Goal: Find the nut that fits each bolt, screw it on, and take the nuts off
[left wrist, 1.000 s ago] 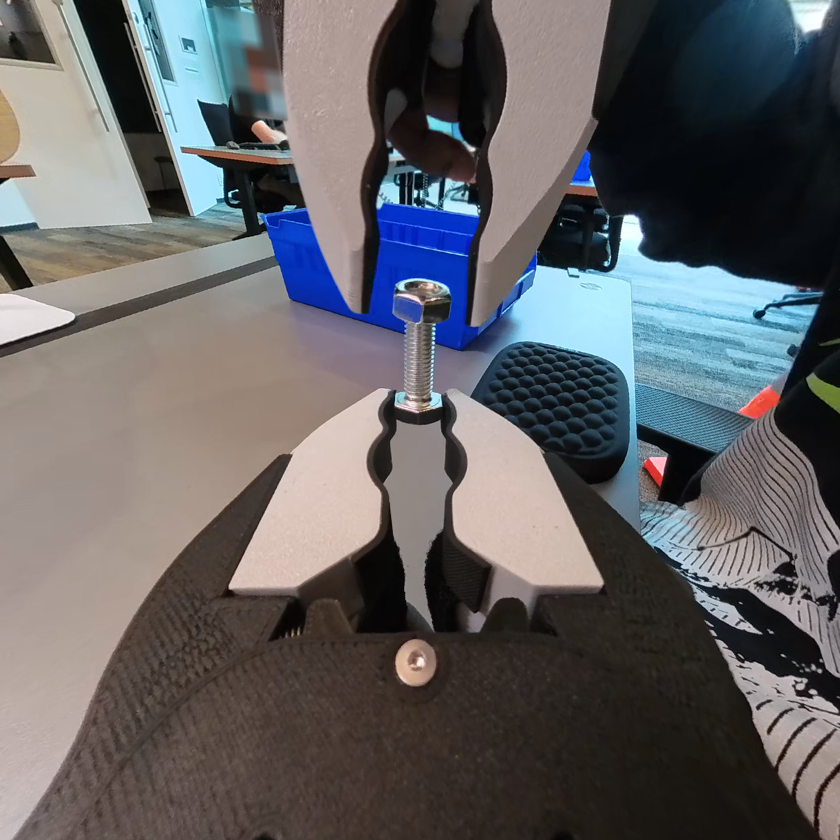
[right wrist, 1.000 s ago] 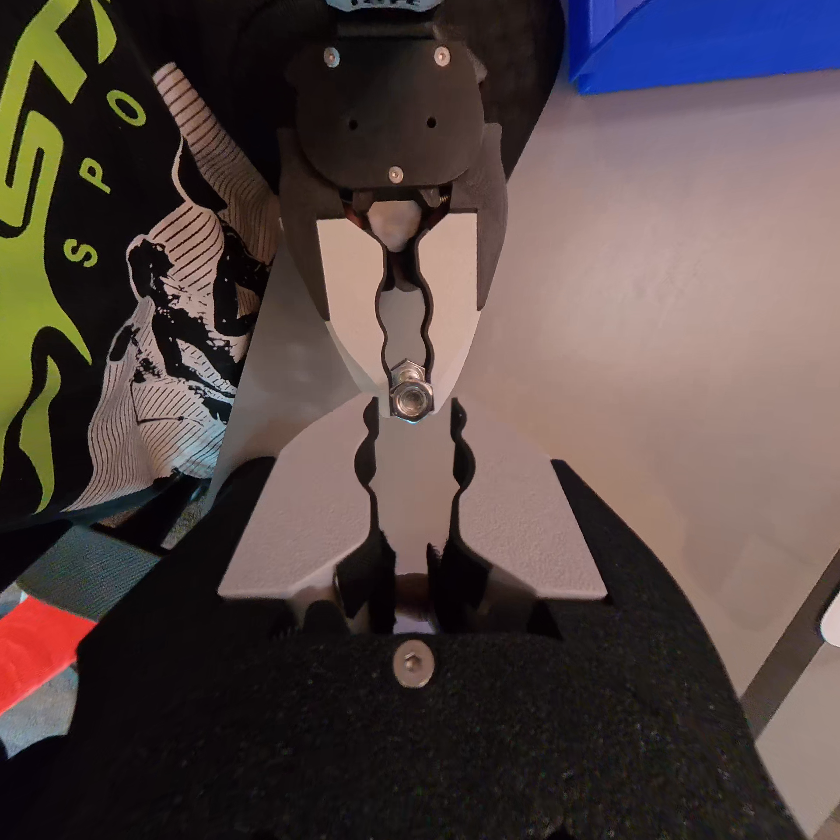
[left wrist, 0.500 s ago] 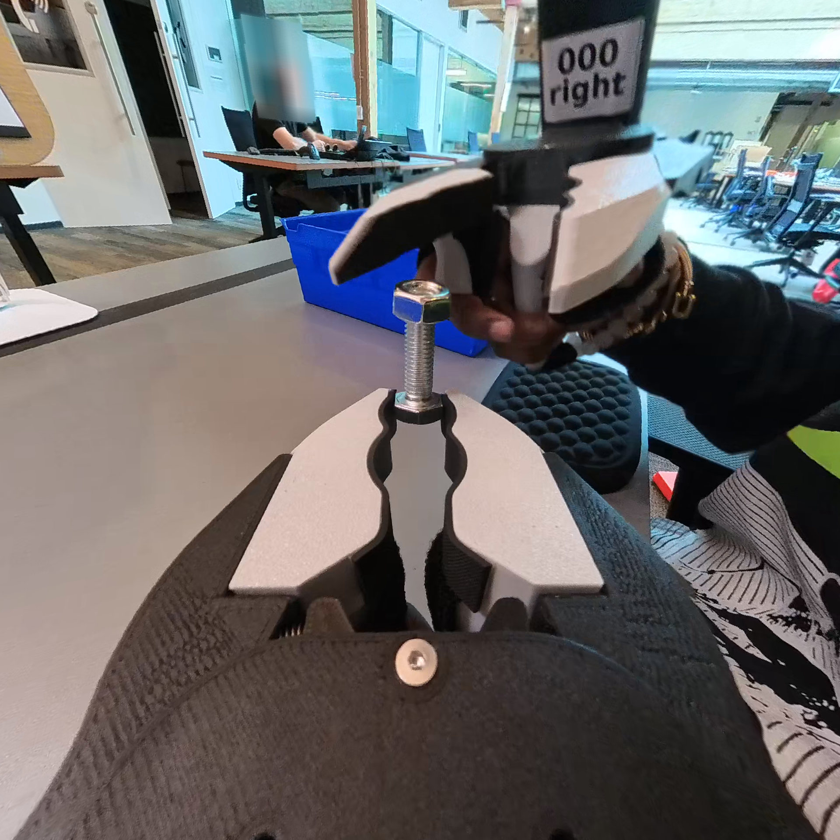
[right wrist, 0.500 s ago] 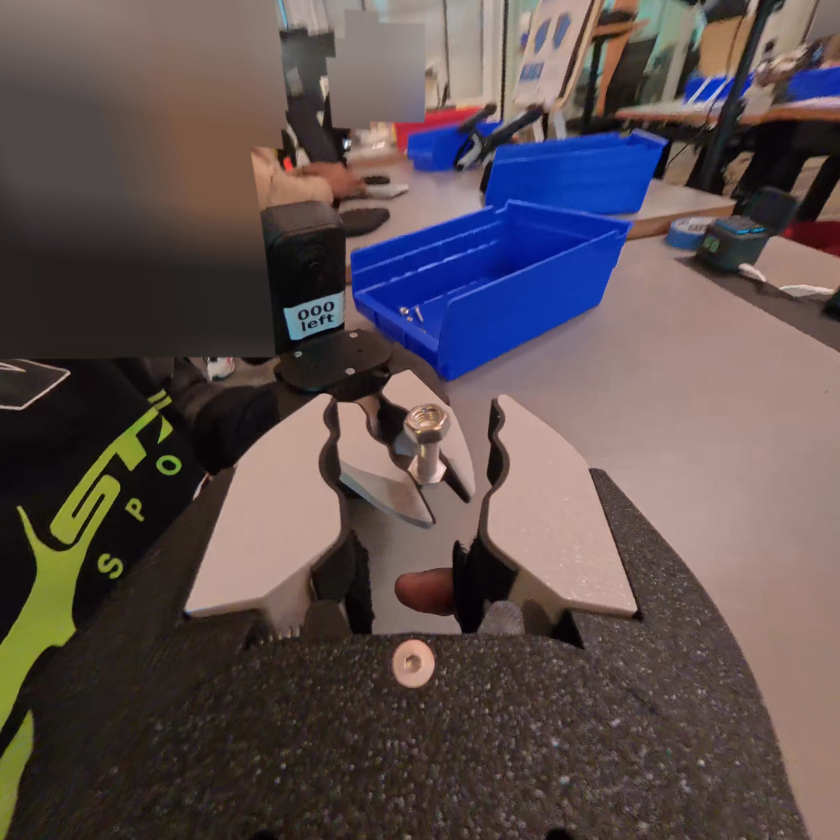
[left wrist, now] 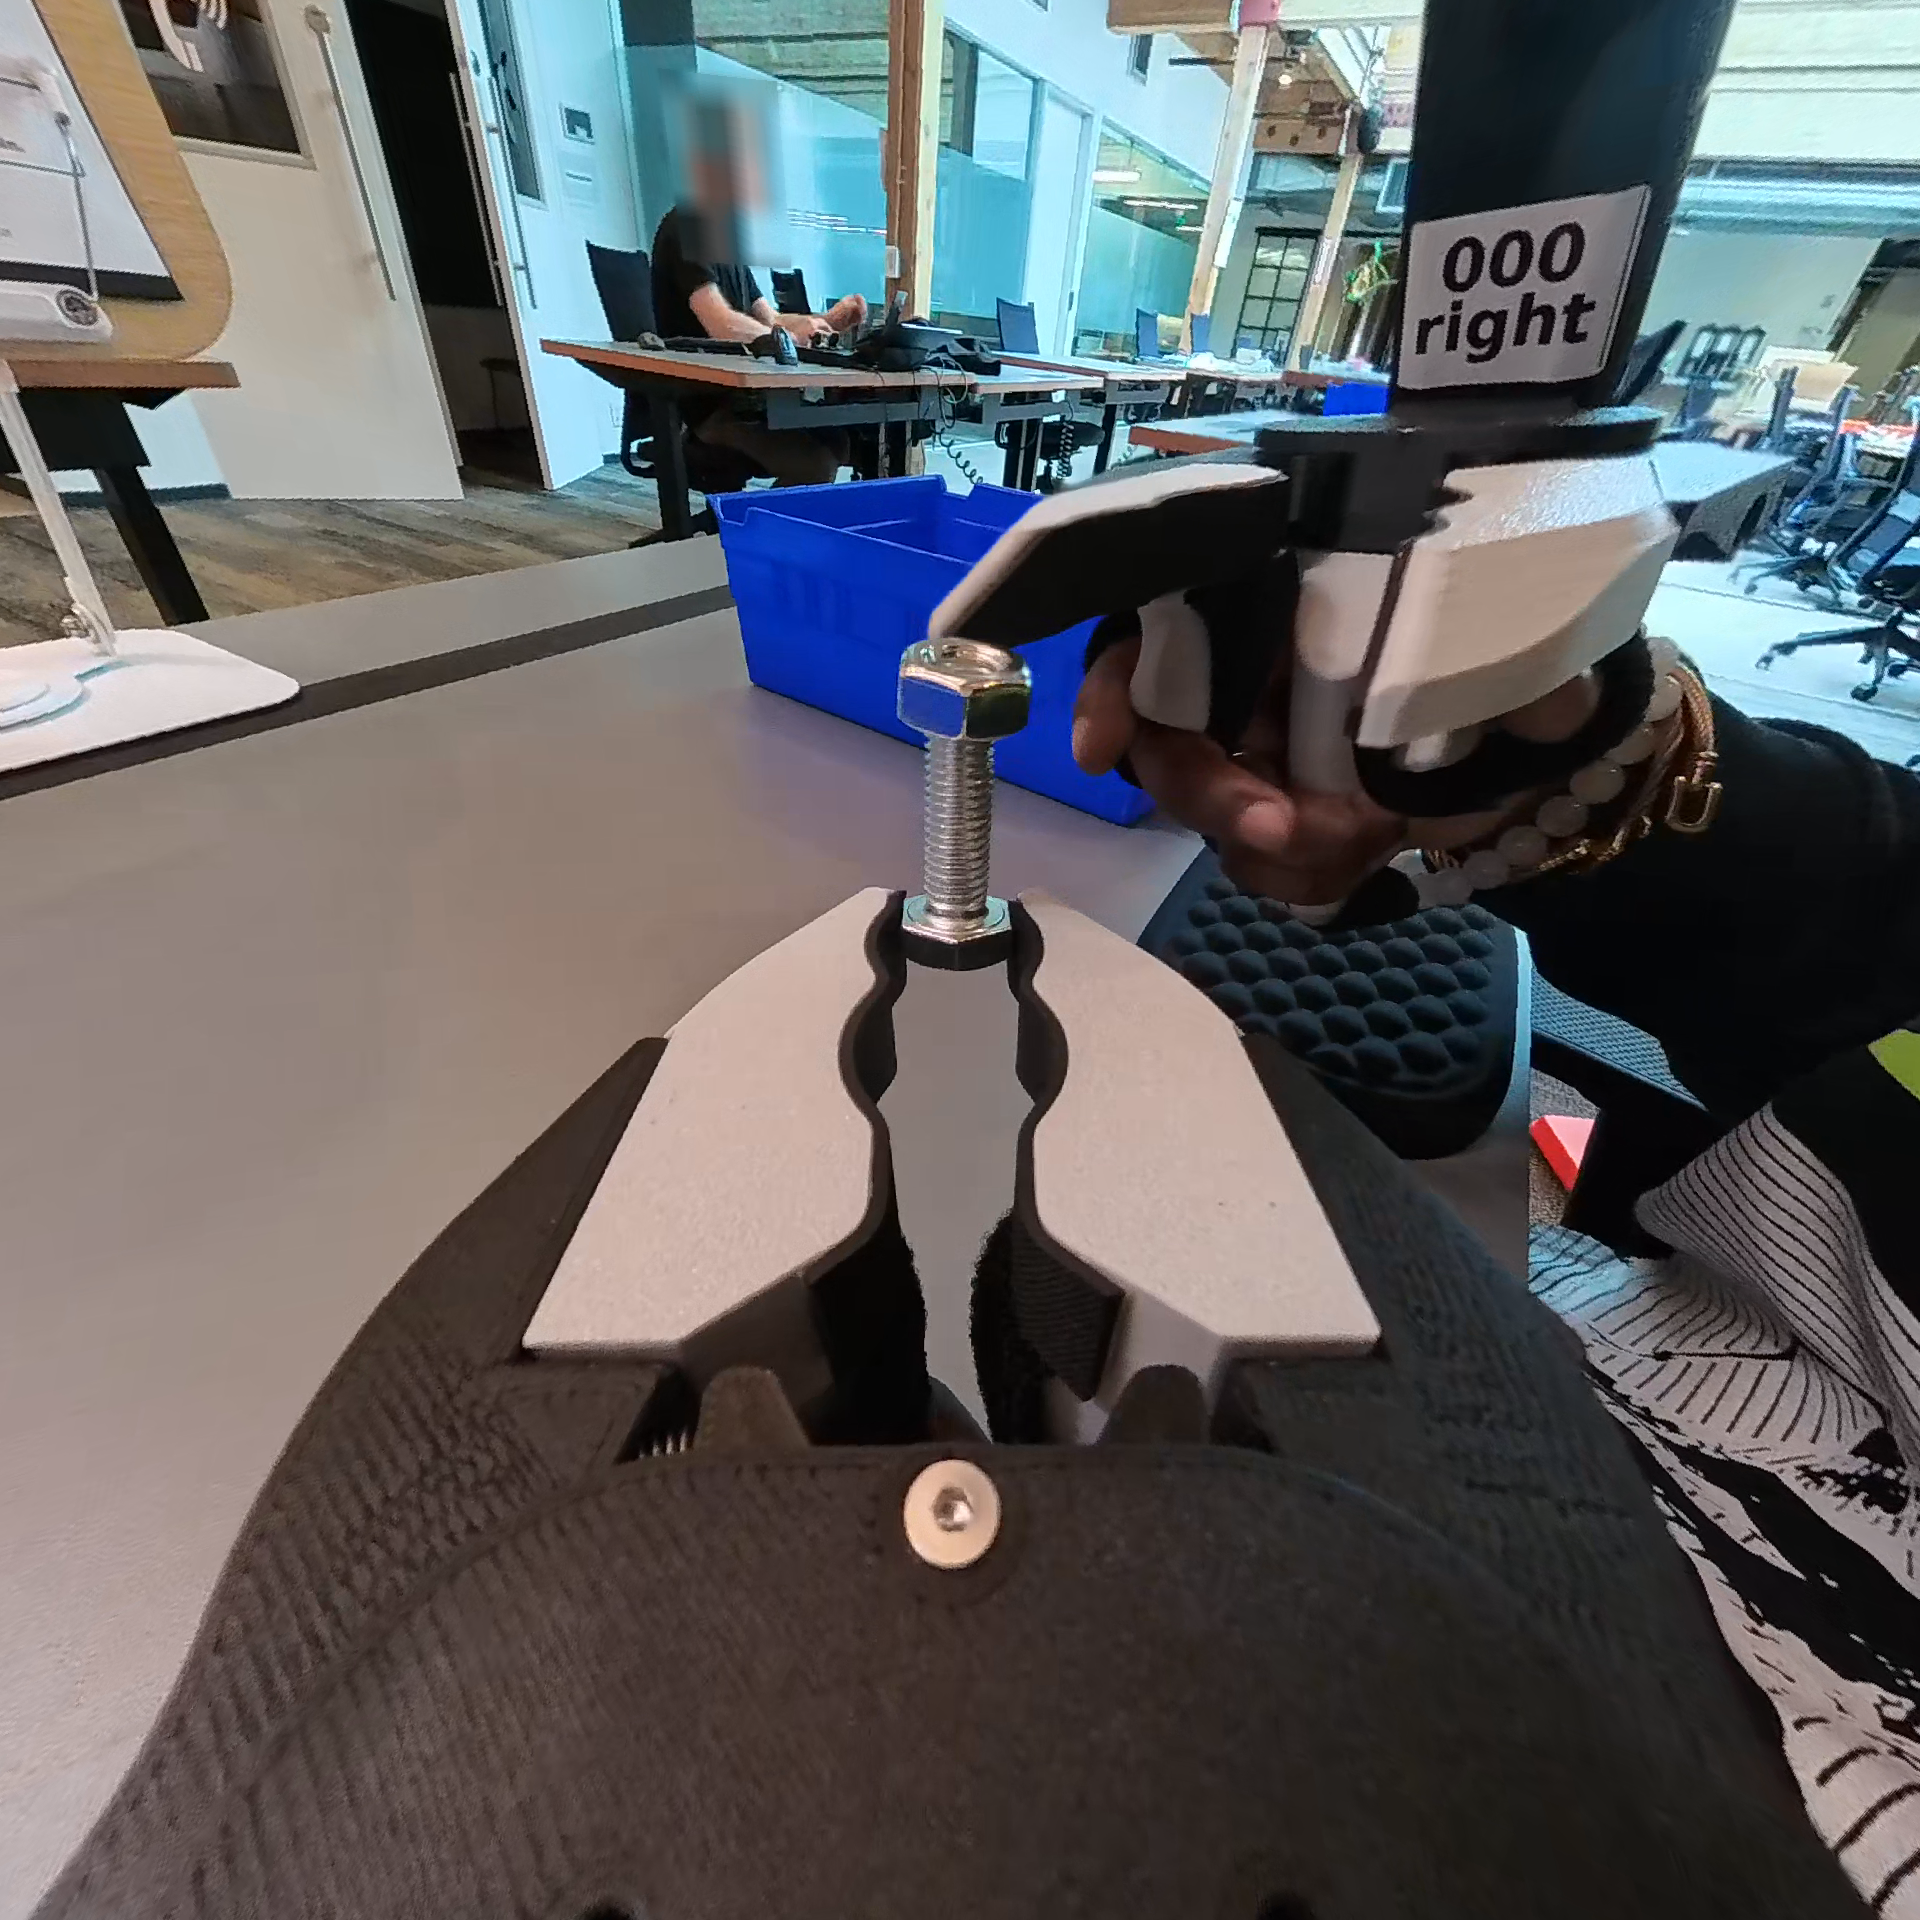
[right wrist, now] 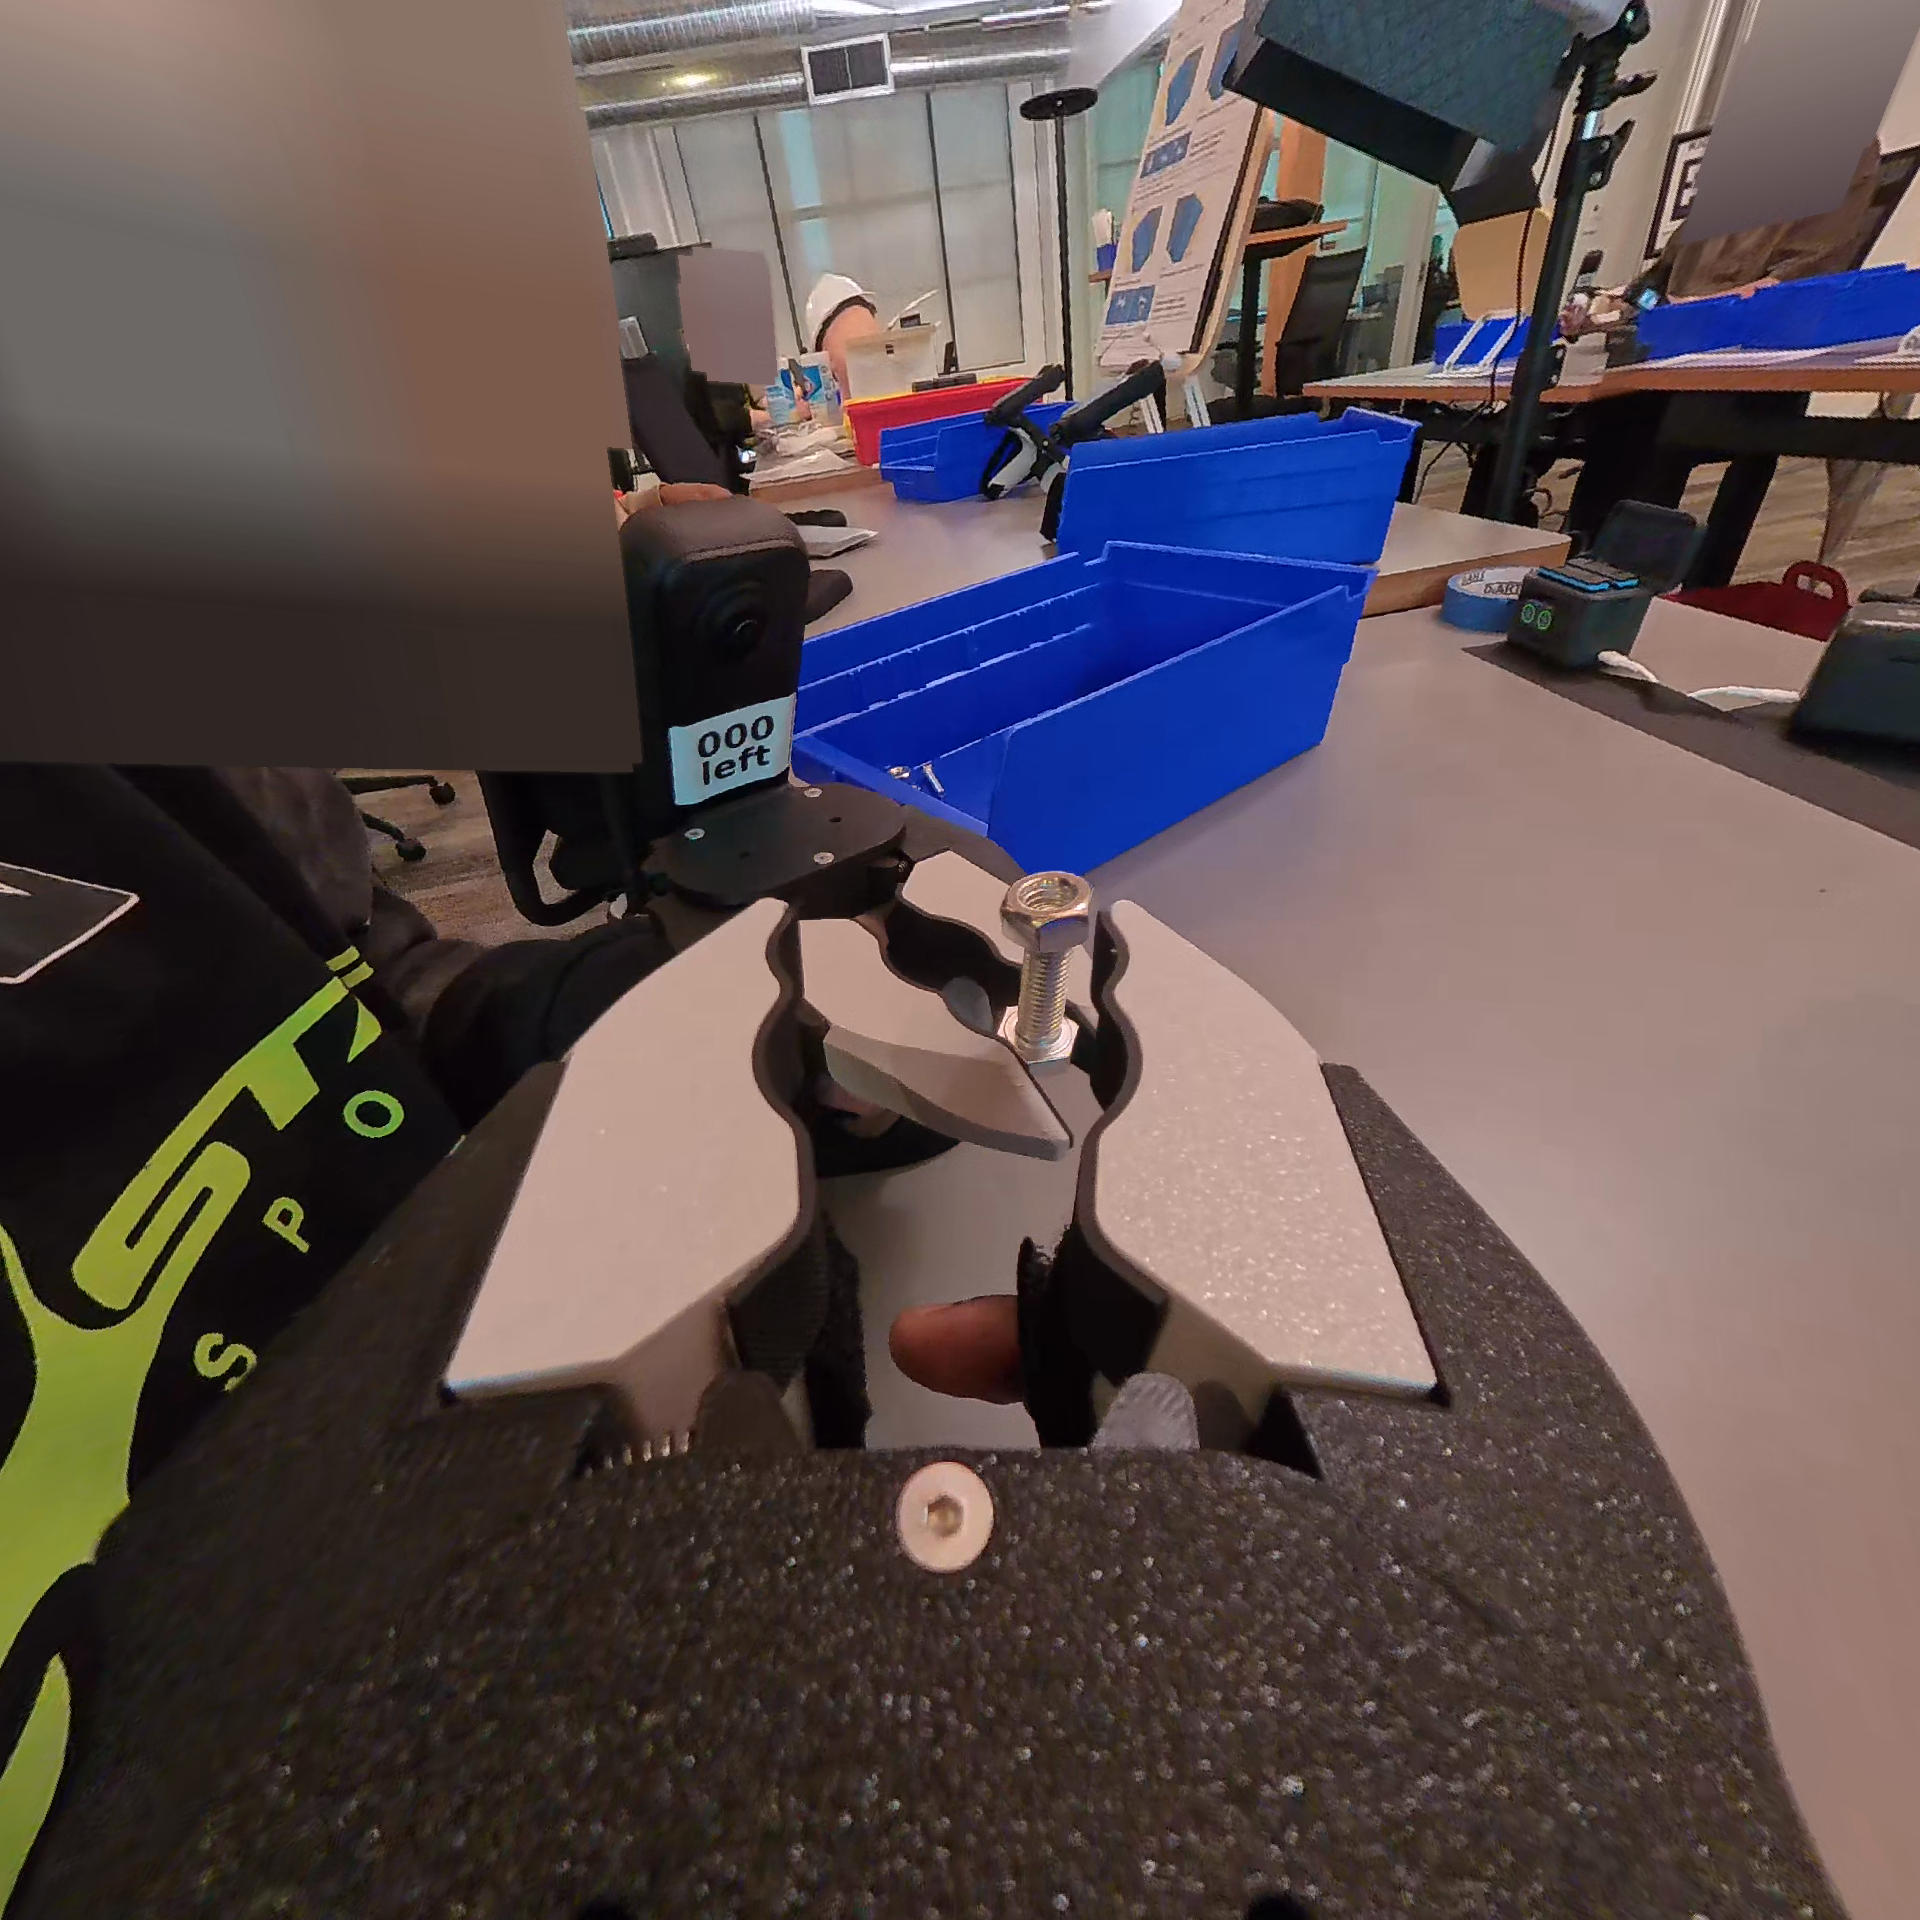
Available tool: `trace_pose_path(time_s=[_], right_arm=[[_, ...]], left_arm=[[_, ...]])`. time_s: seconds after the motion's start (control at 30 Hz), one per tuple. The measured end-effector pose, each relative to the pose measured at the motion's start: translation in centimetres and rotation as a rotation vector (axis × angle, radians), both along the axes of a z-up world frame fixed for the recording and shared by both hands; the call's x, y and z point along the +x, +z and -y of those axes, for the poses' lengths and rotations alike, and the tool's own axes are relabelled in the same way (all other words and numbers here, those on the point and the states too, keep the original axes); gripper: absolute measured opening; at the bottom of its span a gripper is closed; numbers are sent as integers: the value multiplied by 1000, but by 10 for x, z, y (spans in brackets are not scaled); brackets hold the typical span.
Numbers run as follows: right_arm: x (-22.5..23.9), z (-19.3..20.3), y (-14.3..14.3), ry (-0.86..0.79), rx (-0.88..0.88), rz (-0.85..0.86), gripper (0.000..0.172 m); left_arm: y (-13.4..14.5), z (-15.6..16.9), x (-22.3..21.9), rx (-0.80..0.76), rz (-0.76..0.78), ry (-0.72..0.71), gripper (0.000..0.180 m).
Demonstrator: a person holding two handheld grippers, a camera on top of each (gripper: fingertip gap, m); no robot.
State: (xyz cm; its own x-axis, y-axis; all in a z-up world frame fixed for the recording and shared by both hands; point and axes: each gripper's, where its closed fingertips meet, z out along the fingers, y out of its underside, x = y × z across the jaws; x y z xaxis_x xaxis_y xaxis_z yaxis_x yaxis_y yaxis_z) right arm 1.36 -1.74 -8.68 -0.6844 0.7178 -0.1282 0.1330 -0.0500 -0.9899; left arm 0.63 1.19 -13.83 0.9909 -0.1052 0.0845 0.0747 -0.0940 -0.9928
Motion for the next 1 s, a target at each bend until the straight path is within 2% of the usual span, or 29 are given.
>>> trace_pose_path(time_s=[0.5,0.67,0.8,0.93,1.0], right_arm=[[-1,1,1,-14,-2,-12,53],[4,-1,0,-17,-11,-12,45],[-8,-6,-1,-74,-15,-8,54],[-17,-4,-11,-115,168,-80,40],[-18,-13,-16,-129,200,-87,37]], left_arm=[[-1,-1,-2,-5,3,9,19],[0,-1,-2,-2,6,7,19],[-2,-1,-1,-11,1,3,19],[-3,-1,-2,-16,6,6,19],[-3,-1,-3,-19,14,4,19]])
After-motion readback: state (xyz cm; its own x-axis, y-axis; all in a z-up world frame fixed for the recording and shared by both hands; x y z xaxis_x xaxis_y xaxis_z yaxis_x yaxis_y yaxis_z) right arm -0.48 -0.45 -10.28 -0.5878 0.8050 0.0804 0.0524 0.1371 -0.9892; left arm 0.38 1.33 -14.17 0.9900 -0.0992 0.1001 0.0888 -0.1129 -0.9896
